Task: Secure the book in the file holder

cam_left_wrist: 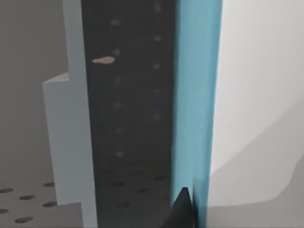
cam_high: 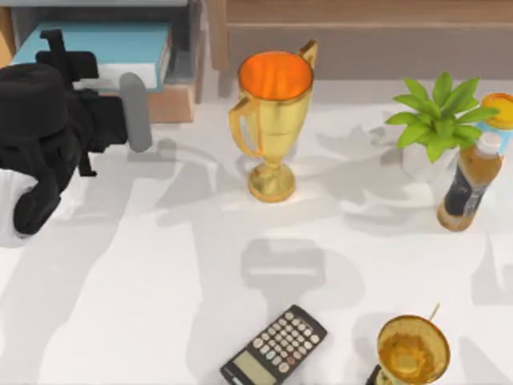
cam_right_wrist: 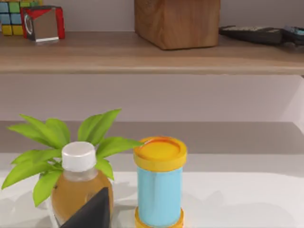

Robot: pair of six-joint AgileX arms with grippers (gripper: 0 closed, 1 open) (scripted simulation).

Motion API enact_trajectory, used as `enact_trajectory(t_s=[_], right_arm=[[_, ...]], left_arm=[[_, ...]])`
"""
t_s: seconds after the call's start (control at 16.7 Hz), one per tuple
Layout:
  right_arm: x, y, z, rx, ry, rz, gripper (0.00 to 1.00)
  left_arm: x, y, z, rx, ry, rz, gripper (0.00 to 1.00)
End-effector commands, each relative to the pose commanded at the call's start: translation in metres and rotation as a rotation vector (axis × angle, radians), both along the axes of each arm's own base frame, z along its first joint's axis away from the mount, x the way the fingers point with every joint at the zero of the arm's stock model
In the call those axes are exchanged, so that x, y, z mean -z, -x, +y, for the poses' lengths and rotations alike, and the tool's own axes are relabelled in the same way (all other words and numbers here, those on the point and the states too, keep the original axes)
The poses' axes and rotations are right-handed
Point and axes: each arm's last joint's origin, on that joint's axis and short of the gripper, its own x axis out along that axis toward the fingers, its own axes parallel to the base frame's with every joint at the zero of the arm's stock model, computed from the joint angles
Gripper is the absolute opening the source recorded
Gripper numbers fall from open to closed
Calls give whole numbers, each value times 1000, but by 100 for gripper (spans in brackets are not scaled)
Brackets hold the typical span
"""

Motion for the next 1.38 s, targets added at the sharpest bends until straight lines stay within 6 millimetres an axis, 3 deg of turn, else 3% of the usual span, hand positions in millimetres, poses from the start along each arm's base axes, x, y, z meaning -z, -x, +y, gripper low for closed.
enact_trajectory(t_s=[0.3,0.66,0.96,1.38], right_arm=[[0,0,0,0,0,0,100],[0,0,0,0,0,0,100],[0,0,0,0,0,0,100],[0,0,0,0,0,0,100]], left_arm=[[0,0,-1,4,0,1,0],[2,-27,0,-1,1,-5,0],[5,-30,-1,0,0,0,0],[5,-30,-1,0,0,0,53]])
